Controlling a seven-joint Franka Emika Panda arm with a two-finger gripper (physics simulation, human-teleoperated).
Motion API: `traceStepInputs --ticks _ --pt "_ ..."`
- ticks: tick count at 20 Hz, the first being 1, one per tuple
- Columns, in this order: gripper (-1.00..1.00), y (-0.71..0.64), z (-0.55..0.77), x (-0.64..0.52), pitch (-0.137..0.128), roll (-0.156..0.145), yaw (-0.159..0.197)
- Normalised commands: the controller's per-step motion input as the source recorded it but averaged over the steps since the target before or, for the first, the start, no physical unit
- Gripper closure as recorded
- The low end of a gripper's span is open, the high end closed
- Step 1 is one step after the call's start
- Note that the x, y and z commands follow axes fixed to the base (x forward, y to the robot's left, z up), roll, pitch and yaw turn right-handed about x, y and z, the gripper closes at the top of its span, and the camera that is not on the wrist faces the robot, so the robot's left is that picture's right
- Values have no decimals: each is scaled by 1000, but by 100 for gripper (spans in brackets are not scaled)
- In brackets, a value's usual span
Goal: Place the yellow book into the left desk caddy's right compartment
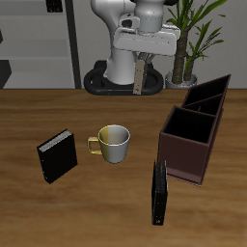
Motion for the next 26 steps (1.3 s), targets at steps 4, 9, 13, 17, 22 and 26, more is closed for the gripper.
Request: traceStepInputs --ticks 4,9,13,17,22,26 --pt "100 323 282 33 -48 43 29" --pt "100 169 308 166 -34 -4 -4" --pt "100 165 339 251 -62 -8 18" --pt "100 60 172 264 -22 -5 2" --pt "100 -9 64 373 4 -23 -21" --pt "100 11 48 318 -2 -19 4"
